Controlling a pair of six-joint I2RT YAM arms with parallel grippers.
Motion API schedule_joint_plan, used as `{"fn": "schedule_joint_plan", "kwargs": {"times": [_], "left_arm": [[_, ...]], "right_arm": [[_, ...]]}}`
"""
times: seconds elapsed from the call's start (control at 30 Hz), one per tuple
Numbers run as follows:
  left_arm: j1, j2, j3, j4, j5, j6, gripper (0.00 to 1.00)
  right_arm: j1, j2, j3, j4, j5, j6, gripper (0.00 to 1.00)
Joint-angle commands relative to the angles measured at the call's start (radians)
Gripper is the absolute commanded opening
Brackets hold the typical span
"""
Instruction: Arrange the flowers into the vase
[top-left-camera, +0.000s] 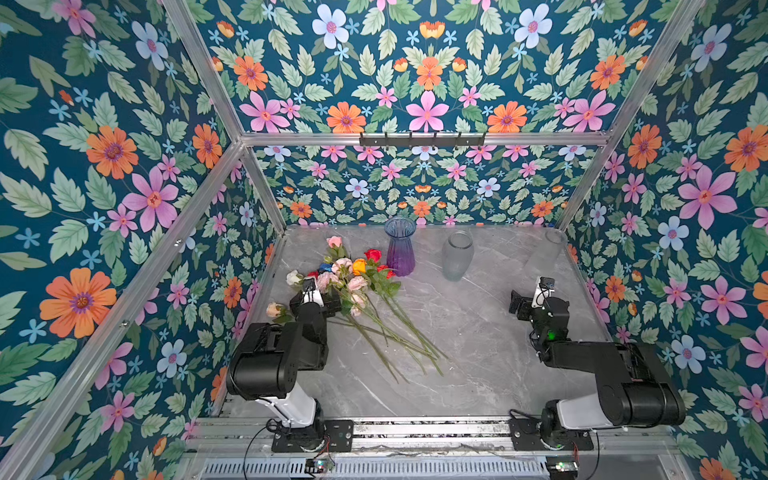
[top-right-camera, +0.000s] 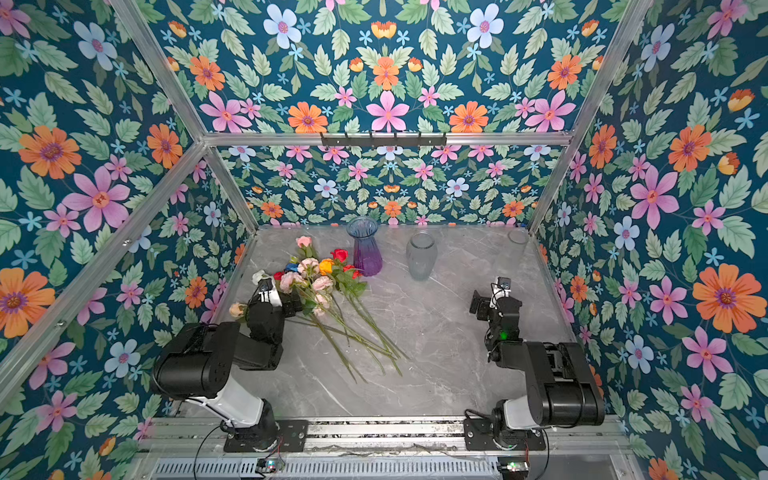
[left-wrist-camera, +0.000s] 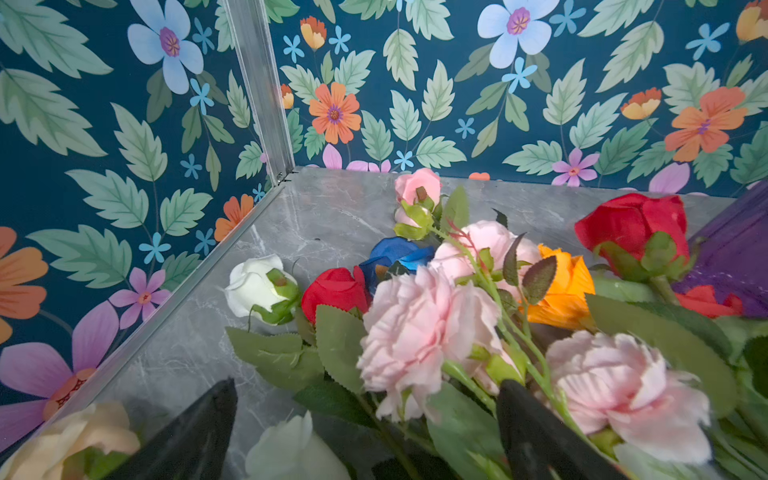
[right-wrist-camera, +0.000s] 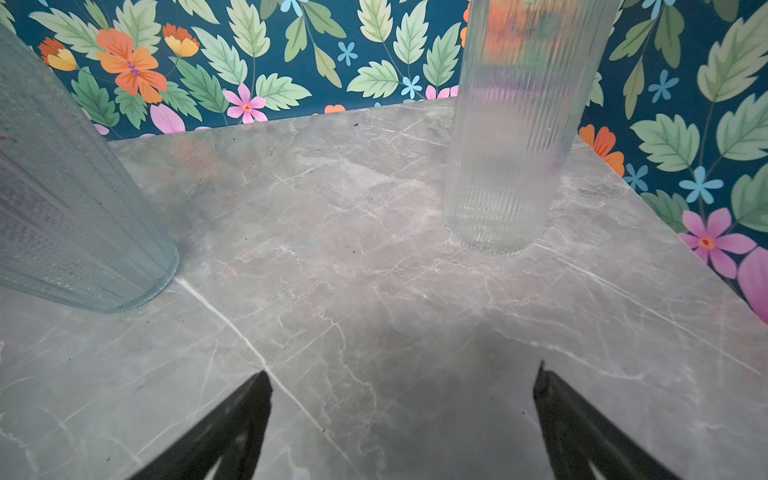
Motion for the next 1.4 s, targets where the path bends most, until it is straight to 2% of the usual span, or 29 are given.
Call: {"fn": "schedule_joint_plan", "kwargs": {"times": [0.0,1.13,1.17,1.23,1.3,1.37], "left_arm": [[0.001,-0.004,0.002,0.006,0.011,0.017,1.0],[0.001,-0.005,-0.002,0.012,0.008,0.017,1.0],[-0.004,-0.014,-0.012,0.03,-0.035,0.009,1.0],[-0.041,-0.075,-0.055,0.059,-0.155,0.008,1.0],[-0.118,-0.136,-0.091,0.099,-0.284,0.068,1.0],[-0.261,-0.184,-0.116,0.184,-0.441,0.21,1.0]], "right_arm": [[0.0,-0.003,0.007,0.003,-0.007,0.002,0.99],[0.02,-0.002,0.006,0.006,0.005,-0.018,0.99],[0.032,-0.001,-0.005,0.028,0.034,-0.021,0.99],[0.076,-0.016,-0.035,0.085,0.164,-0.03,0.99],[0.089,-0.064,-0.048,0.083,0.201,-0.035,0.99],[0.118,-0.174,0.033,-0.193,0.237,-0.028,0.99]]}}
